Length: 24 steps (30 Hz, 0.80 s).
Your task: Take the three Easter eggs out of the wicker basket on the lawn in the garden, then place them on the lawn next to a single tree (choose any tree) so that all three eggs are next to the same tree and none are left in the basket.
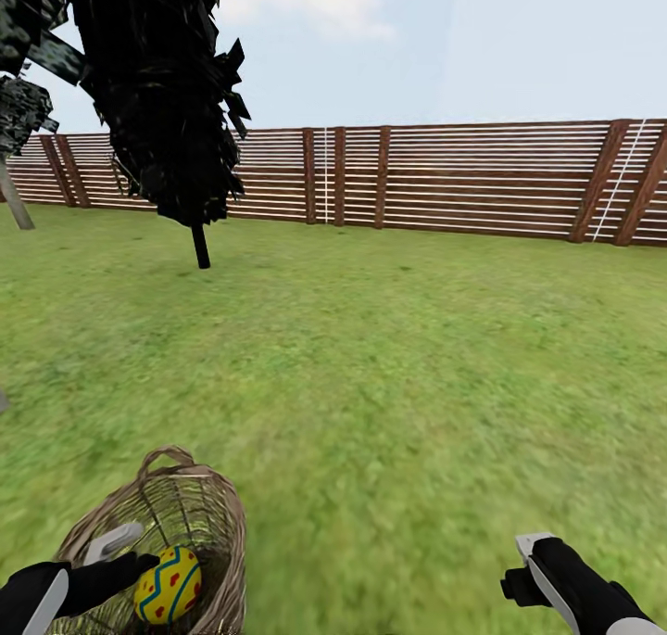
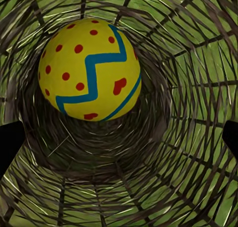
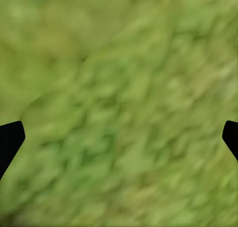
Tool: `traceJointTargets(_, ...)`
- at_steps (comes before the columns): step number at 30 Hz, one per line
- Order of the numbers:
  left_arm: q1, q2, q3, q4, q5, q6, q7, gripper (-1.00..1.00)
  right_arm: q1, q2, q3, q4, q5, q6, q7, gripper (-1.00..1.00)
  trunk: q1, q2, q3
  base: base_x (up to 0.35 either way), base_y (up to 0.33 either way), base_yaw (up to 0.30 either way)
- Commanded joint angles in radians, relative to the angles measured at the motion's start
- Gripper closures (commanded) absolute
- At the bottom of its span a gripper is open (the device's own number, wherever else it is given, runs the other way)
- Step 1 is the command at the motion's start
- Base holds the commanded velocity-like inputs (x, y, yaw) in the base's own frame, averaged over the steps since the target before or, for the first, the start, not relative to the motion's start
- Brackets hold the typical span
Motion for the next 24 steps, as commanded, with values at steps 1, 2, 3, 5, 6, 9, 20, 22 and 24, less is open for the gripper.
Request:
traceJointTargets(1,-0.001,0.000,0.003,-0.001,0.001,0.007,-0.003,-1.00,-0.001,-0.001,0.007,-0.001,-0.007,0.004,-0.002,-1.00,0.000,-0.001,-0.005,0.000,0.000,0.000)
traceJointTargets(2,-0.001,0.000,0.003,-0.001,0.001,0.007,-0.003,-1.00,-0.001,-0.001,0.007,-0.001,-0.007,0.004,-0.002,-1.00,0.001,-0.001,-0.009,0.000,0.000,0.000)
traceJointTargets(3,-0.001,0.000,0.003,-0.001,0.001,0.007,-0.003,-1.00,-0.001,-0.001,0.007,-0.001,-0.007,0.004,-0.002,-1.00,0.001,-0.001,-0.013,0.000,0.000,0.000)
traceJointTargets(5,-0.001,0.000,0.003,-0.001,0.001,0.007,-0.003,-1.00,-0.001,-0.001,0.007,-0.001,-0.007,0.004,-0.002,-1.00,0.002,-0.002,-0.020,0.000,0.000,0.000)
traceJointTargets(6,-0.001,0.000,0.003,-0.001,0.001,0.007,-0.003,-1.00,-0.001,-0.001,0.007,-0.001,-0.007,0.004,-0.002,-1.00,0.003,-0.002,-0.024,0.000,0.000,0.000)
traceJointTargets(9,-0.001,0.000,0.003,-0.001,0.001,0.007,-0.003,-1.00,-0.001,-0.001,0.007,-0.001,-0.007,0.004,-0.002,-1.00,0.004,-0.003,-0.036,0.000,0.000,0.000)
traceJointTargets(20,-0.001,-0.005,0.003,-0.001,0.001,0.007,-0.002,-1.00,-0.001,-0.001,0.007,-0.002,-0.007,0.004,-0.002,-1.00,0.009,-0.005,-0.078,0.000,0.000,0.000)
traceJointTargets(22,-0.001,-0.005,0.003,-0.001,0.001,0.007,-0.002,-1.00,-0.001,-0.001,0.007,-0.002,-0.007,0.004,-0.002,-1.00,0.010,-0.006,-0.086,0.000,0.000,0.000)
traceJointTargets(24,-0.001,-0.005,0.003,-0.001,0.001,0.007,-0.002,-1.00,-0.001,-0.001,0.007,-0.001,-0.007,0.004,-0.002,-1.00,0.011,-0.006,-0.094,0.000,0.000,0.000)
